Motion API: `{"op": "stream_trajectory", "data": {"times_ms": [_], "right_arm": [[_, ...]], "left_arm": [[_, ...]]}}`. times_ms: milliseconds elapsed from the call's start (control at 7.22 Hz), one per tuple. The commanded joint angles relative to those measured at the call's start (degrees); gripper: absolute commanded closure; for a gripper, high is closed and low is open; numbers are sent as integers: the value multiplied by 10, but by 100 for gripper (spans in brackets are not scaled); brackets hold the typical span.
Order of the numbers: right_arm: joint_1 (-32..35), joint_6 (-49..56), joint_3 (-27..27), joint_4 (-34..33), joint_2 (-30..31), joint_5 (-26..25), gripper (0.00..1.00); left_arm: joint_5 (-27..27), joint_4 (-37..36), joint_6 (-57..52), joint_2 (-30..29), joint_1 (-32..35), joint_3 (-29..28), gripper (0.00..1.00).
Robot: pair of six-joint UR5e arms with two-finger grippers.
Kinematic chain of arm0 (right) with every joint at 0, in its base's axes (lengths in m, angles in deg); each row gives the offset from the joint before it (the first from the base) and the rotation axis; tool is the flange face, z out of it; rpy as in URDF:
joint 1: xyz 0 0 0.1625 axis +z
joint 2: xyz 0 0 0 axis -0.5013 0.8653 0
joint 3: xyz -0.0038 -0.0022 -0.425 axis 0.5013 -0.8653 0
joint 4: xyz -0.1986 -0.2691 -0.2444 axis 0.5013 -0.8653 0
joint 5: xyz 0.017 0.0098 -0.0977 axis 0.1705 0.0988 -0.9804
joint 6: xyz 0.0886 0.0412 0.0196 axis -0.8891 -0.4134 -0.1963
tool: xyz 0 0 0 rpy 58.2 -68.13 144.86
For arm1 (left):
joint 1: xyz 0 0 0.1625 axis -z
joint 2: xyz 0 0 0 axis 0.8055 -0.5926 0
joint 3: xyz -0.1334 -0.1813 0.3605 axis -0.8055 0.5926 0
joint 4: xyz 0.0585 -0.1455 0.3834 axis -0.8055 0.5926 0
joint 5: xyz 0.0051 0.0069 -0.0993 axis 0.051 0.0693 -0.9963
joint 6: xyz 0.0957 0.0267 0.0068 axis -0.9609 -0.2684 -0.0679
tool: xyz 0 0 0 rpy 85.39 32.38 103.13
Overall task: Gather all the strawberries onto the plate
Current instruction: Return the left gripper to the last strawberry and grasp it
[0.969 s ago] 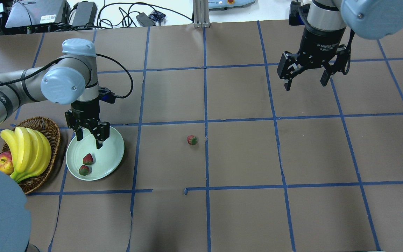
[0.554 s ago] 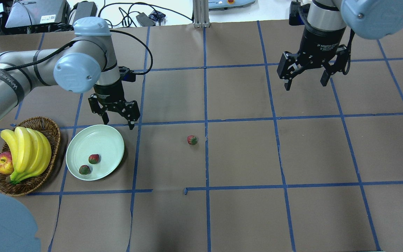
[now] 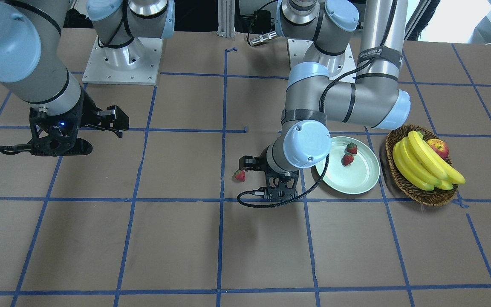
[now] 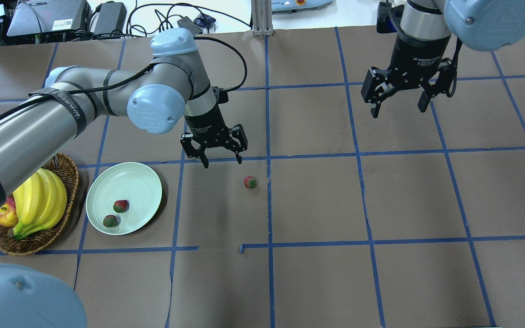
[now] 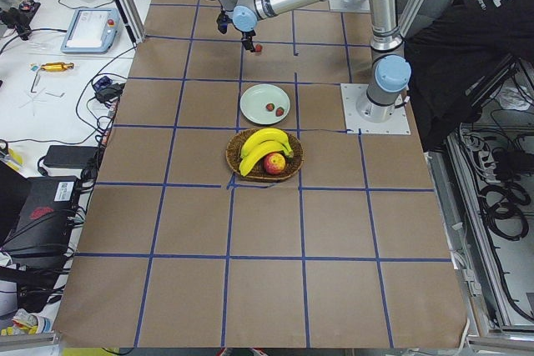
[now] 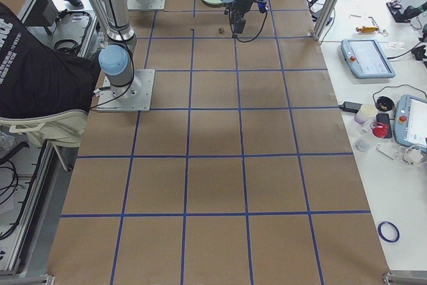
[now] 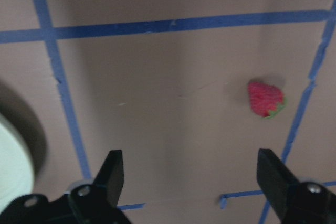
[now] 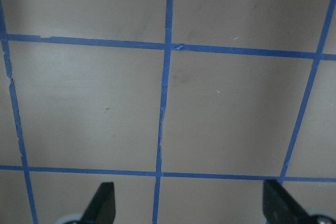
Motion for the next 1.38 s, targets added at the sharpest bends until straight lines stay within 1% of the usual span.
{"op": "stream_trajectory", "data": {"times_ms": [0, 138, 277, 415, 554, 692, 969, 1246], "right_arm": [[0, 0, 0, 0, 0, 1, 0], [1, 0, 0, 0, 0, 0, 0], [0, 1, 0, 0, 0, 1, 0], [0, 0, 0, 0, 0, 1, 0], [0, 1, 0, -1, 0, 1, 0], [0, 0, 0, 0, 0, 1, 0], [0, 1, 0, 0, 0, 1, 0], [0, 1, 0, 0, 0, 0, 0]], "left_arm": [[-45, -68, 53, -38, 19, 15, 13], [-45, -76, 52, -53, 21, 15, 14], [-43, -85, 50, -64, 21, 15, 18], [-40, -84, 46, -69, 21, 15, 38], [-37, -80, 43, -70, 21, 15, 96], [-4, -73, 44, -69, 21, 15, 100], [6, -51, 43, -56, 23, 12, 100], [35, -30, 41, -32, 22, -2, 100]]}}
